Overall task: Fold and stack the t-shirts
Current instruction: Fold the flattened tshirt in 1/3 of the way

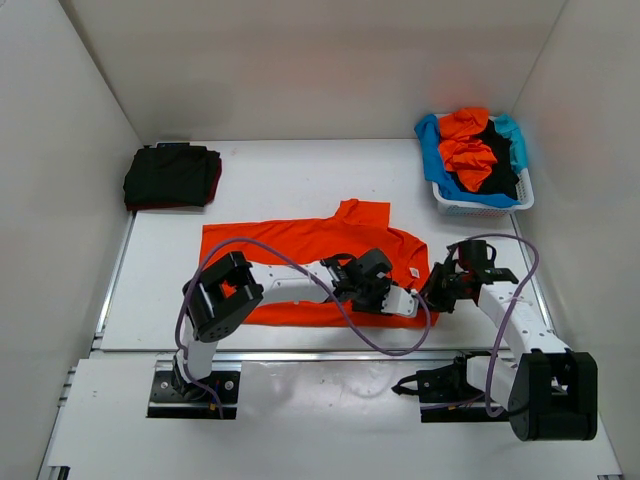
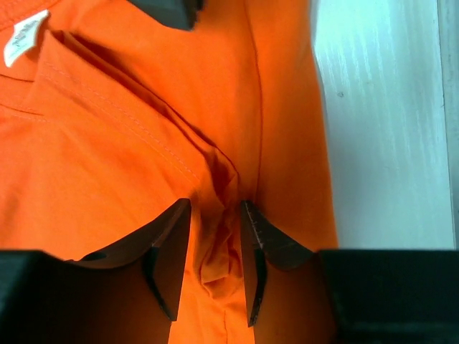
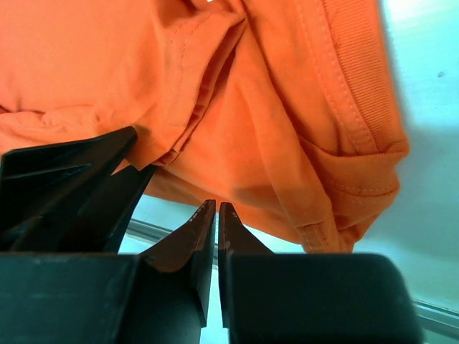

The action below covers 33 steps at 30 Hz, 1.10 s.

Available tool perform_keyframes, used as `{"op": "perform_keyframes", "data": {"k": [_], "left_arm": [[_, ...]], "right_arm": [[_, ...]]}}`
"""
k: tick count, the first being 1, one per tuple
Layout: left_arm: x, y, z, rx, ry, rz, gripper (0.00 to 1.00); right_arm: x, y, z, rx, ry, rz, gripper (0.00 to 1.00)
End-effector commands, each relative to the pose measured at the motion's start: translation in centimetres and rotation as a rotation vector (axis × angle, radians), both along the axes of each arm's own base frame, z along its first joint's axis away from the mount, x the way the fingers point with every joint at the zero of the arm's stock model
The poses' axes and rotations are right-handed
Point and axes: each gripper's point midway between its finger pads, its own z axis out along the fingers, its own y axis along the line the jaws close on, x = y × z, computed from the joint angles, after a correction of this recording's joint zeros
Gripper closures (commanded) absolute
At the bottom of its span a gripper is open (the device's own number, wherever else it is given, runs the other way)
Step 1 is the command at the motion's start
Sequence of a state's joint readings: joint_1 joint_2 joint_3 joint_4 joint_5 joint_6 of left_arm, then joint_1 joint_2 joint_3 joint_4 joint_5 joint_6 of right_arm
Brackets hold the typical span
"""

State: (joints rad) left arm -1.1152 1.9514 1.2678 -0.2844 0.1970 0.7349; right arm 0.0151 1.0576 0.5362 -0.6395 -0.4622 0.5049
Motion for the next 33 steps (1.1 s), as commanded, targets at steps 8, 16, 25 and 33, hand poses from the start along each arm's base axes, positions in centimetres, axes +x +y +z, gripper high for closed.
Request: {"op": "perform_keyframes", "data": {"k": [8, 16, 25, 33], "left_arm": [[0.4, -1.6, 3.7, -0.076, -0.001, -0.008, 0.60], [-0.8, -0.4, 1.2, 0.001, 0.004, -0.051, 0.71], [4.5, 0.8, 2.4, -0.088, 0.129, 0.308, 0.91], [7.3, 3.3, 3.2, -0.171, 0.315, 0.560, 0.88]], "right_arm": [[-0.8, 0.5, -0.7, -0.005, 0.036, 0.010, 1.00], [-1.0, 0.1, -0.8, -0.009, 0.032, -0.006, 1.00], [-2.2, 0.0, -2.9, -0.034, 0.106, -0.034, 1.00], [-2.0, -0.8, -3.3, -0.059, 0.128, -0.083, 1.00]]}}
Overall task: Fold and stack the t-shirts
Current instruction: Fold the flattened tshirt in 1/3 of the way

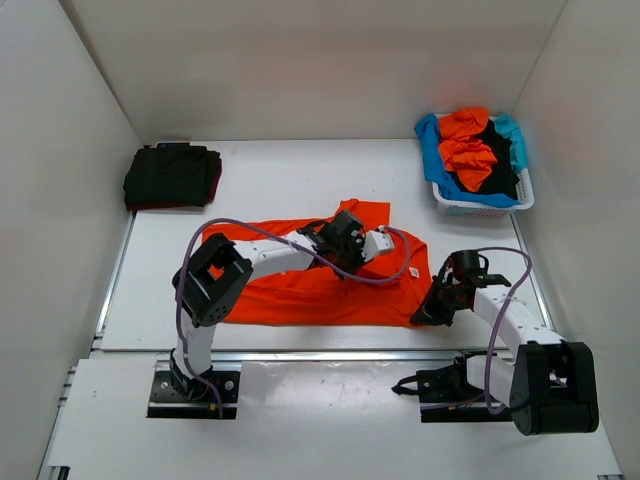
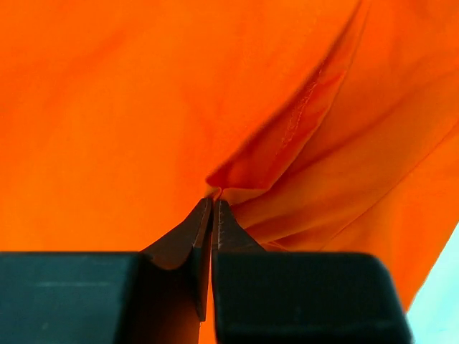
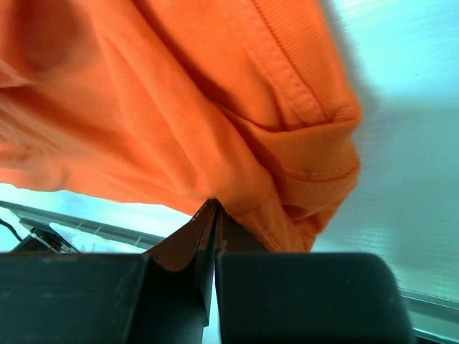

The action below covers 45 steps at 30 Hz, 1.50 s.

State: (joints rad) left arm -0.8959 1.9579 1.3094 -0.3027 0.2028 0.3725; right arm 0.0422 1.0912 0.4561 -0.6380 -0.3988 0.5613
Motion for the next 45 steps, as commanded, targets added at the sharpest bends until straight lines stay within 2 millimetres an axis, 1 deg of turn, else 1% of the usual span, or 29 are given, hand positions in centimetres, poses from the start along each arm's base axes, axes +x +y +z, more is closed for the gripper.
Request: {"op": "perform_keyframes", "data": {"k": [1, 3, 4, 5, 6, 8, 10, 12, 13, 14, 16, 17, 18, 19, 21, 22, 23, 24, 25, 26, 27, 28, 29, 30, 32, 33, 34, 38, 45], "left_arm": [[-0.5, -1.1, 2.5, -0.124, 0.104, 0.099, 0.87], [-0.8, -0.6, 1.8, -0.128, 0.159, 0.132, 0.84], [-1.0, -0.5, 1.6, -0.132, 0.189, 0.155, 0.79], [-0.8, 0.2, 1.2, -0.130, 0.220, 0.197, 0.72], [-0.6, 0.2, 1.4, -0.140, 0.233, 0.211, 0.68], [0.1, 1.0, 1.2, -0.144, 0.264, 0.278, 0.55], [0.6, 2.1, 0.8, -0.130, 0.280, 0.322, 0.47], [1.4, 2.9, 0.8, -0.140, 0.330, 0.419, 0.45], [1.5, 3.1, 1.0, -0.146, 0.340, 0.436, 0.45], [2.3, 3.7, 1.2, -0.154, 0.348, 0.487, 0.45], [2.7, 3.9, 1.8, -0.175, 0.364, 0.515, 0.43], [3.0, 4.1, 2.2, -0.184, 0.370, 0.541, 0.39], [3.2, 4.1, 3.1, -0.209, 0.383, 0.541, 0.32], [2.9, 3.9, 3.7, -0.236, 0.415, 0.522, 0.26], [2.2, 3.5, 4.5, -0.250, 0.436, 0.487, 0.23], [1.9, 3.4, 4.9, -0.256, 0.446, 0.478, 0.23], [1.5, 3.4, 5.0, -0.251, 0.446, 0.467, 0.24], [1.5, 3.5, 5.5, -0.250, 0.430, 0.455, 0.25], [1.4, 3.5, 5.8, -0.239, 0.398, 0.427, 0.27], [1.3, 3.8, 6.1, -0.214, 0.361, 0.398, 0.28], [0.8, 4.1, 6.1, -0.180, 0.344, 0.386, 0.30], [0.6, 4.3, 6.3, -0.159, 0.308, 0.354, 0.35], [0.2, 5.0, 5.8, -0.124, 0.287, 0.307, 0.36], [-0.3, 5.4, 5.9, -0.118, 0.285, 0.283, 0.38], [-1.1, 6.0, 5.7, -0.101, 0.267, 0.251, 0.39], [-1.4, 6.3, 5.6, -0.100, 0.264, 0.252, 0.39], [-1.7, 6.6, 5.4, -0.095, 0.260, 0.254, 0.38], [-1.4, 7.1, 5.3, -0.096, 0.258, 0.293, 0.38], [0.0, 7.7, 5.4, -0.089, 0.220, 0.328, 0.39]], "right_arm": [[0.6, -0.5, -0.1, -0.025, -0.003, -0.030, 1.00], [0.4, -0.4, -0.3, -0.026, 0.004, -0.027, 1.00], [0.5, -0.5, -0.2, -0.029, 0.003, -0.023, 1.00], [0.6, -0.5, -0.2, -0.034, 0.001, -0.023, 1.00], [0.7, -0.6, -0.2, -0.034, 0.002, -0.029, 1.00], [0.5, -0.5, -0.2, -0.030, 0.011, -0.028, 1.00], [0.4, -0.6, -0.4, -0.035, 0.013, -0.031, 1.00], [0.7, -0.7, -0.2, -0.038, 0.009, -0.033, 1.00], [0.6, -0.7, -0.3, -0.043, 0.008, -0.033, 1.00], [0.6, -0.6, -0.2, -0.038, 0.008, -0.030, 1.00], [0.6, -0.8, -0.2, -0.040, 0.012, -0.037, 1.00], [0.9, -0.8, 0.0, -0.039, 0.004, -0.038, 1.00], [1.2, -0.6, 0.3, -0.034, -0.011, -0.027, 1.00], [2.1, -0.6, 1.1, -0.036, -0.055, -0.020, 1.00], [3.9, -0.5, 3.0, -0.070, -0.141, 0.012, 1.00], [5.5, -0.7, 4.6, -0.114, -0.200, 0.025, 0.99], [5.8, -0.4, 5.0, -0.129, -0.203, 0.045, 1.00], [6.8, -0.6, 6.0, -0.165, -0.235, 0.066, 1.00], [7.3, -0.3, 6.3, -0.191, -0.236, 0.103, 1.00], [7.4, -0.4, 5.9, -0.209, -0.200, 0.121, 1.00], [7.3, -0.5, 4.9, -0.233, -0.166, 0.150, 1.00], [7.5, -0.6, 4.7, -0.258, -0.166, 0.174, 1.00], [7.6, -0.4, 4.2, -0.267, -0.138, 0.190, 1.00], [7.4, -0.4, 3.5, -0.282, -0.118, 0.229, 1.00], [7.8, -0.1, 3.3, -0.295, -0.109, 0.263, 1.00], [7.4, -0.1, 2.9, -0.311, -0.079, 0.281, 1.00], [7.5, -0.1, 2.8, -0.318, -0.071, 0.286, 1.00], [7.2, 1.1, 2.4, -0.302, -0.072, 0.327, 1.00], [8.7, 2.2, 2.1, -0.284, -0.118, 0.320, 1.00]]}}
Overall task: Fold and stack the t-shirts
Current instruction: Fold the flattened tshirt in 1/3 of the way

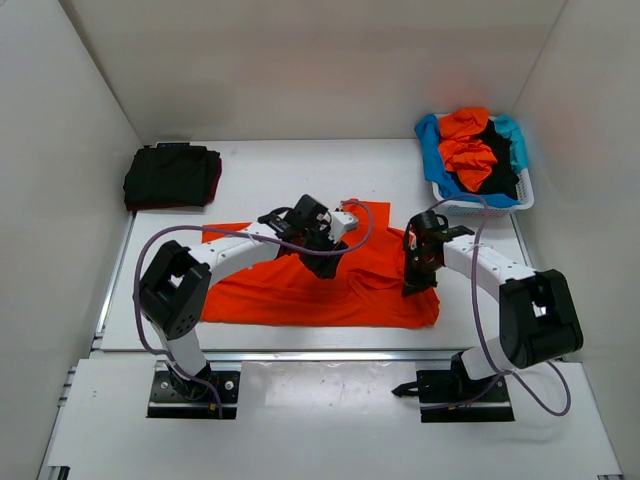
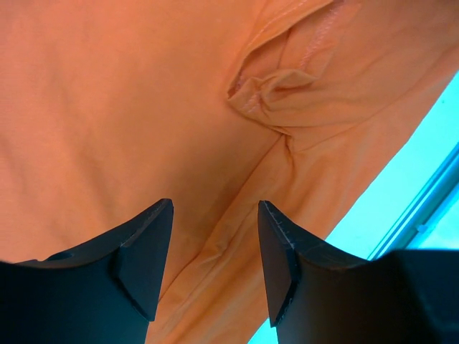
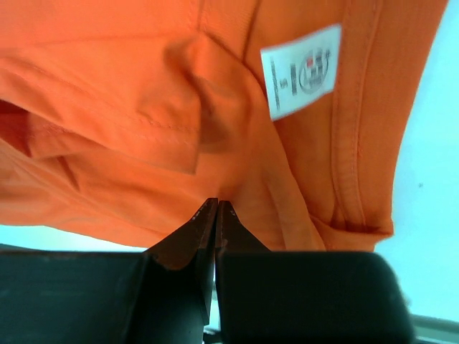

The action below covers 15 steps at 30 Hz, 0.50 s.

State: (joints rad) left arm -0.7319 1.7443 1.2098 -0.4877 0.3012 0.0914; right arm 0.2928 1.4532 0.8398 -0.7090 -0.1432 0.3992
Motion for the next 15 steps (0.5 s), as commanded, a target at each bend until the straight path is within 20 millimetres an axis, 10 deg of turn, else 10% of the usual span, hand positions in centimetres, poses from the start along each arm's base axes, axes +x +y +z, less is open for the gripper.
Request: {"op": "perform_keyframes", "data": {"k": [1, 15], "left_arm": [[1.0, 0.4, 1.7, -0.017, -0.056, 0.012, 0.38], [0.8, 3.4, 0.6, 0.021, -0.038, 0.076, 0.37]], "right_arm": [[2.7, 0.8, 0.8, 0.015, -0.075, -0.003, 1.00], [6.1, 1.6, 0.5, 0.018, -0.108, 0.022, 1.00]]}}
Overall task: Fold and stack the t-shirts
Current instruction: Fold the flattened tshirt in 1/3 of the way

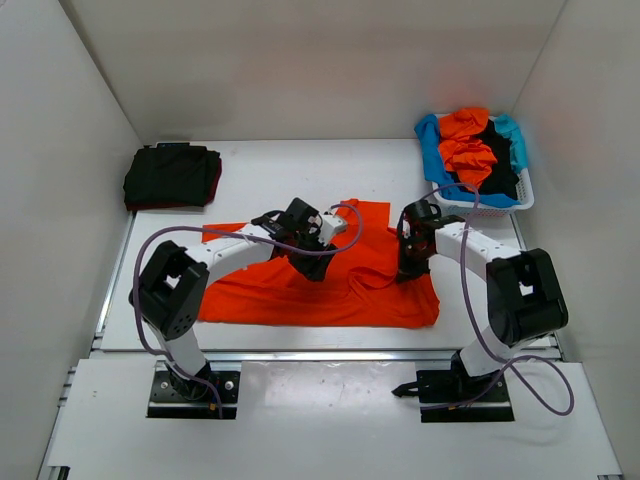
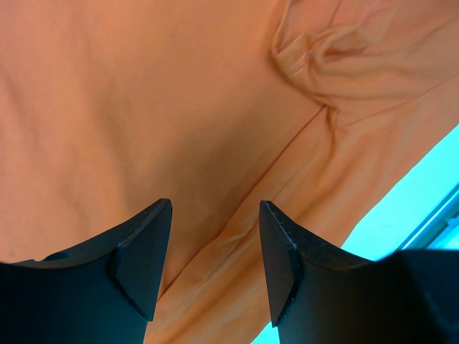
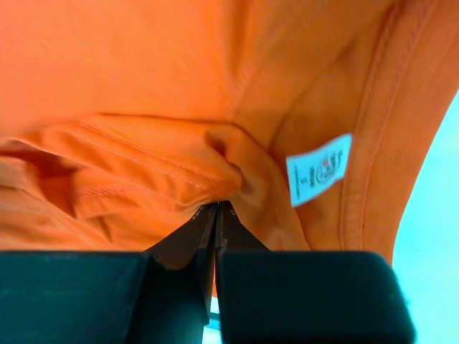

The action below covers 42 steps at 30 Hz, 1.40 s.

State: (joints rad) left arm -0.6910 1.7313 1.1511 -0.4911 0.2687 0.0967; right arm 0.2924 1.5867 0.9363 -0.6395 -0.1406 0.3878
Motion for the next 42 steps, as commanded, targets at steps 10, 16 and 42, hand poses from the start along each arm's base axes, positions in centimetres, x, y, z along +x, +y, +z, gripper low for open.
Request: {"op": "perform_keyframes", "data": {"k": [10, 16, 42], "left_arm": [[0.8, 1.9, 2.2, -0.022, -0.064, 0.043, 0.37], [0.7, 2.5, 2.0, -0.009, -0.069, 0.027, 0.36], [0.8, -11.3, 2.1, -0.175, -0.121, -0.345, 0.23]], "right_arm": [[5.0, 1.8, 0.5, 0.072, -0.105, -0.017, 1.00], [9.0, 0.1, 2.4, 0.060, -0.218, -0.116, 1.00], [6.3, 1.4, 2.9, 0.256, -0.177, -0.001, 0.59]]}}
